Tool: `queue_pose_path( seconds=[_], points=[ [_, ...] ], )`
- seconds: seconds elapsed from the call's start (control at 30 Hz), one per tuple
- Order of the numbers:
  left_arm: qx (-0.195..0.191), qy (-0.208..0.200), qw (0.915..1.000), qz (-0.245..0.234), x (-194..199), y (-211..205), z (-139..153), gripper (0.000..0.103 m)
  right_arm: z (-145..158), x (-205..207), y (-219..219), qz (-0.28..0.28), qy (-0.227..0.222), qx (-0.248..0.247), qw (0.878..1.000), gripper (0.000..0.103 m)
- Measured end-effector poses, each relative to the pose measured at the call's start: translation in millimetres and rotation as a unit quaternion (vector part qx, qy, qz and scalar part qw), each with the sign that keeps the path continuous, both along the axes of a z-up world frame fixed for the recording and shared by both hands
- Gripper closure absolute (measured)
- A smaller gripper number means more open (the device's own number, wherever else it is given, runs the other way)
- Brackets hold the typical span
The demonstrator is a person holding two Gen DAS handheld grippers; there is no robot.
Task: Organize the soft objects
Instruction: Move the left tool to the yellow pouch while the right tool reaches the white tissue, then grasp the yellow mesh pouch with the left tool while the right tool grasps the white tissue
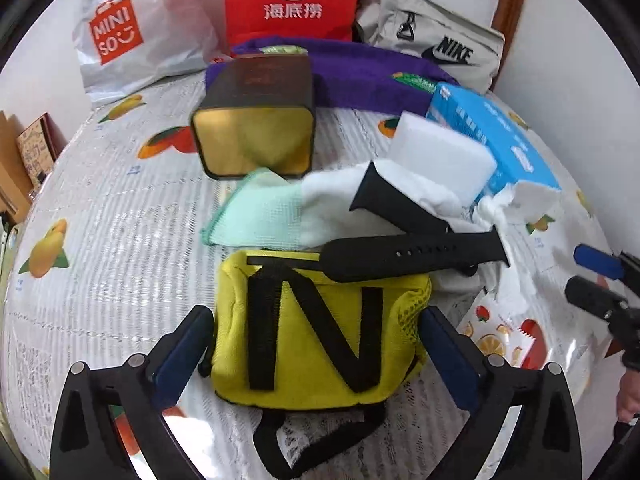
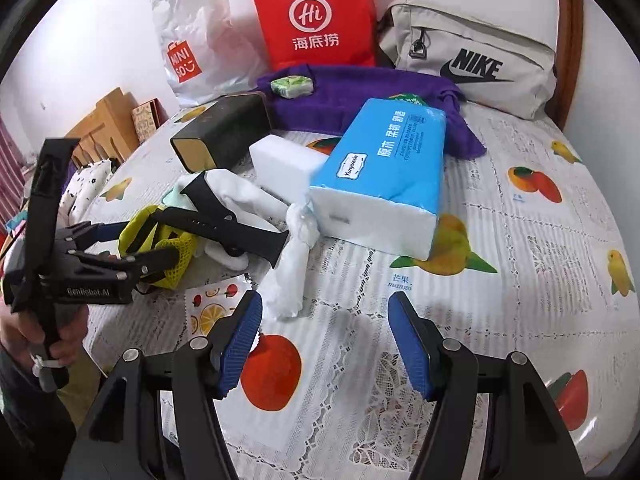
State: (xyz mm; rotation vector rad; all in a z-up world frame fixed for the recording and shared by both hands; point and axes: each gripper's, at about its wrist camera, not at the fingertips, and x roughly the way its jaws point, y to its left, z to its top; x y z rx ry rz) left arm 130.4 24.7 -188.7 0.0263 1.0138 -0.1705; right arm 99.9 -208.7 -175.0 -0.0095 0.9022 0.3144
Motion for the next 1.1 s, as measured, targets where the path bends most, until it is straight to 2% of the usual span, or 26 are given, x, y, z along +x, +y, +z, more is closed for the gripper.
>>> queue_pose_path(
  seconds=[0.13, 0.27, 0.37, 0.57, 0.63, 0.7, 0.77, 0.87, 0.93, 1.0, 1.1],
  points=[
    [-0.01, -0.007, 0.9999, 0.005, 0, 1, -3, 0.0, -5, 1, 1, 0.004, 0.005, 0.01, 1.0, 0.038],
    [0.011, -0.023, 0.9997, -0.004, -3, -5, -5, 0.0, -12, 2, 4, 0.007, 0.014, 0.013, 1.0, 0.038],
    [0.0, -0.027, 0.9996, -0.004, -4, -2, -3, 0.002, -15, 2, 8, 0.013, 0.014, 0.015, 1.0, 0.038],
    [-0.027, -0.031, 0.9991, -0.011, -16, 7, 4, 0.02, -18, 7, 16, 0.016, 0.012, 0.008, 1.0, 0.038],
    [-0.048, -0.027, 0.9984, -0.016, -20, 12, 7, 0.037, -20, 11, 18, 0.017, 0.015, 0.01, 1.0, 0.038],
    [-0.061, -0.022, 0.9977, -0.017, -21, 15, 7, 0.039, -22, 16, 21, 0.014, 0.013, 0.009, 1.0, 0.038],
    [-0.053, -0.025, 0.9981, -0.018, -22, 15, 4, 0.039, -25, 23, 24, 0.011, 0.015, 0.008, 1.0, 0.039],
    [-0.059, -0.03, 0.9975, -0.022, -23, 18, 3, 0.045, -30, 32, 31, 0.012, 0.015, 0.004, 1.0, 0.046],
    [-0.067, -0.029, 0.997, -0.027, -23, 19, 4, 0.054, -30, 34, 37, 0.012, 0.0, -0.016, 1.0, 0.055],
    [-0.075, -0.027, 0.9963, -0.031, -25, 22, 5, 0.061, -30, 34, 41, 0.027, 0.002, -0.021, 0.999, 0.092],
    [-0.079, -0.029, 0.9961, -0.029, -27, 26, 7, 0.069, -29, 30, 39, 0.031, 0.004, -0.015, 0.999, 0.093]
  ],
)
